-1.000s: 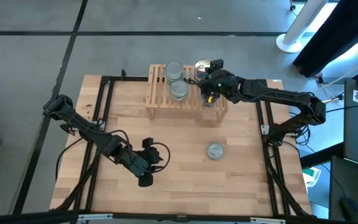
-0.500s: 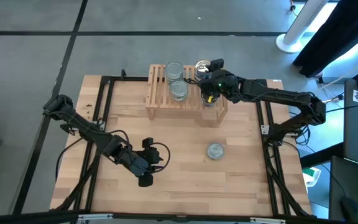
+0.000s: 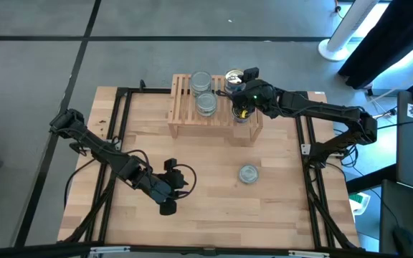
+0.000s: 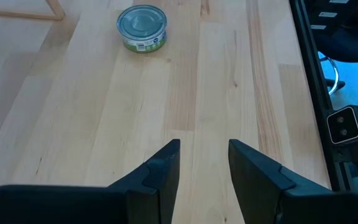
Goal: Stack canned seafood by type on shelf
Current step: Stack the blue pink tuna can on top of the blue pink tuna can on the shelf
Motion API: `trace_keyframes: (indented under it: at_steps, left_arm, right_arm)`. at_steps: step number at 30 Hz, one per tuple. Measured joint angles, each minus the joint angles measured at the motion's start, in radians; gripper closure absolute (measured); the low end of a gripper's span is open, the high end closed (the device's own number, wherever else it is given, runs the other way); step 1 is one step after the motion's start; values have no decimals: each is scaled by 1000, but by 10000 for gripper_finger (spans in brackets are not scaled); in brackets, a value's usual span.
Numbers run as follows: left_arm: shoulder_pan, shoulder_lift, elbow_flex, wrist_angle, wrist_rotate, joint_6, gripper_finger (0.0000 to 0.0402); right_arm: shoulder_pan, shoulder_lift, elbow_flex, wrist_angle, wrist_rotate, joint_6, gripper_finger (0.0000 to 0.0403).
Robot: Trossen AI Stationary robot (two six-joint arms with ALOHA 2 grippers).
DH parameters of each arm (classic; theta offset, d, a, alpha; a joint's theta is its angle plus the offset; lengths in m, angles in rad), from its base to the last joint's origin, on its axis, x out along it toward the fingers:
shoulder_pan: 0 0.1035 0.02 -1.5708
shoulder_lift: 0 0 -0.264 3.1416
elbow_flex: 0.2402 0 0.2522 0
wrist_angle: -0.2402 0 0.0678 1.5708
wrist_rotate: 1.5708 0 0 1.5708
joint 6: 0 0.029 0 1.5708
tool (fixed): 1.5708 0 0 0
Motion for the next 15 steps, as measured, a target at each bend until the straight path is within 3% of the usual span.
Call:
trace_keyframes:
  at_steps: [9,15]
  left_arm:
    - [0,0,0,0,0,0,270]
    - [0,0,0,0,0,0,270]
  right_arm:
    - [0,-3,0,-2,-9,0,107]
    - [0,-4,81,-118,-20,40,107]
